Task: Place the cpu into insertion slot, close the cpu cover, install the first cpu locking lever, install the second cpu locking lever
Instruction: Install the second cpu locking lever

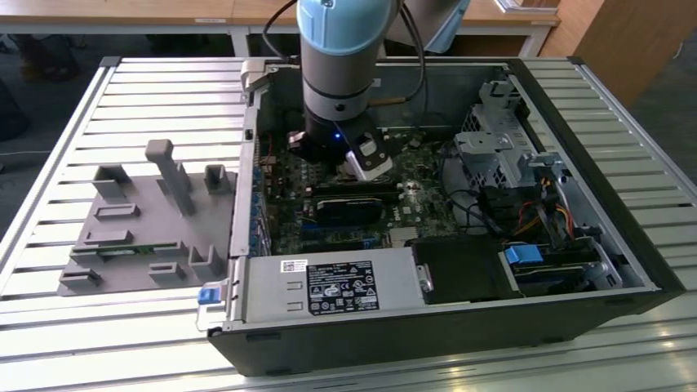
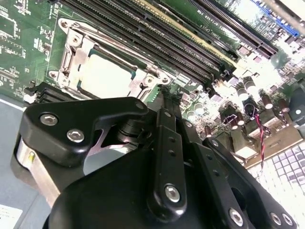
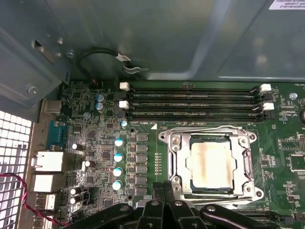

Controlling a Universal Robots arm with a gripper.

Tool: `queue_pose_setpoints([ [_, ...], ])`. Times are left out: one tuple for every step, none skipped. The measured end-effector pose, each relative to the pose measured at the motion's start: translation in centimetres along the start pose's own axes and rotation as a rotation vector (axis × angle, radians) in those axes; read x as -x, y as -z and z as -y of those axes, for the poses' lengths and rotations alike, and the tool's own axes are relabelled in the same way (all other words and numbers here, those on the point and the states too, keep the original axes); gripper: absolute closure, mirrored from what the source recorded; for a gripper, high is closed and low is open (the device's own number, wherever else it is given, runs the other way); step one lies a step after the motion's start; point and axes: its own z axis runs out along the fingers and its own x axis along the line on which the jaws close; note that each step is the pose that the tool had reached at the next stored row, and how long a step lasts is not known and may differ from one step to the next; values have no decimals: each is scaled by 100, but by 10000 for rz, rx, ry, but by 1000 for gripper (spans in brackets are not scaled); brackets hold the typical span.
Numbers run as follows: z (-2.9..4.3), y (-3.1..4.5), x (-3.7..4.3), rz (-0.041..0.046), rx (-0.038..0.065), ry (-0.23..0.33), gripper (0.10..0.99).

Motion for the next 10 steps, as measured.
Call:
queue_pose_setpoints([
  [-2,6,0,0,0,0,980],
  [-3,11,0,0,0,0,980],
  [-4,17,0,0,0,1,980],
  [-6,21,0,0,0,0,980],
  [-7,26,0,0,0,0,980],
  [-8,31,0,-1,-1,0,980],
  [-9,35,0,0,0,0,980],
  [-11,39,0,0,1,1,980],
  [-12,44,0,0,0,1,980],
  [-13,48,0,0,1,0,980],
])
